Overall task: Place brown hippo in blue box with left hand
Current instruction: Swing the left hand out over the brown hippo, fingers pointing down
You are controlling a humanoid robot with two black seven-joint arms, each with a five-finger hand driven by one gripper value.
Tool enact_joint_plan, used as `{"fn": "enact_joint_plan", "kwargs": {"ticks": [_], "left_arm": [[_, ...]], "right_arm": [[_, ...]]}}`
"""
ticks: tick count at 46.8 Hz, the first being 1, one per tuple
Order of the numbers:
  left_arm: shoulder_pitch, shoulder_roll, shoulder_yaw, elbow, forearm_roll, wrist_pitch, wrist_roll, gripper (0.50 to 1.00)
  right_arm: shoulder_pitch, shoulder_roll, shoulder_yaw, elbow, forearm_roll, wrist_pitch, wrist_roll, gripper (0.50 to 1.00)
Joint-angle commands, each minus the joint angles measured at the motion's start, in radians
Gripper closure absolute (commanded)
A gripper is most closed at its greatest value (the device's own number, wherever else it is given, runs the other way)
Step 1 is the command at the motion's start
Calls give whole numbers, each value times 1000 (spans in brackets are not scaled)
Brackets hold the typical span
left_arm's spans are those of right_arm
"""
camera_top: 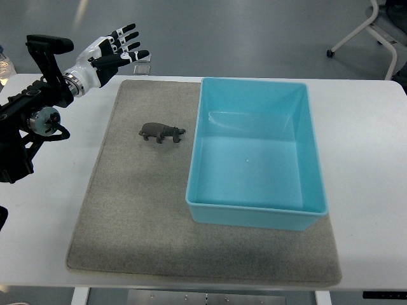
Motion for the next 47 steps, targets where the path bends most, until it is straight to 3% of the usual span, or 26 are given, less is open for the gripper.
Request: {"fn": "enact_joint_plan", "kwargs": {"ticks": [1, 10, 27, 47], "left_arm": [[-9, 10, 1, -11, 96, -7, 0, 504], [-27, 15, 64, -63, 281, -9, -5, 504], [-143, 107, 326, -180, 343, -1, -5, 506], [-166, 117, 336, -230, 700, -1, -5, 506]], "right_arm": [[0, 0, 0, 0, 0, 0, 0, 564], [0, 0, 0, 0, 0, 0, 0, 564], [0, 0, 0, 0, 0, 0, 0, 564], [0, 0, 0, 0, 0, 0, 0, 564]]}}
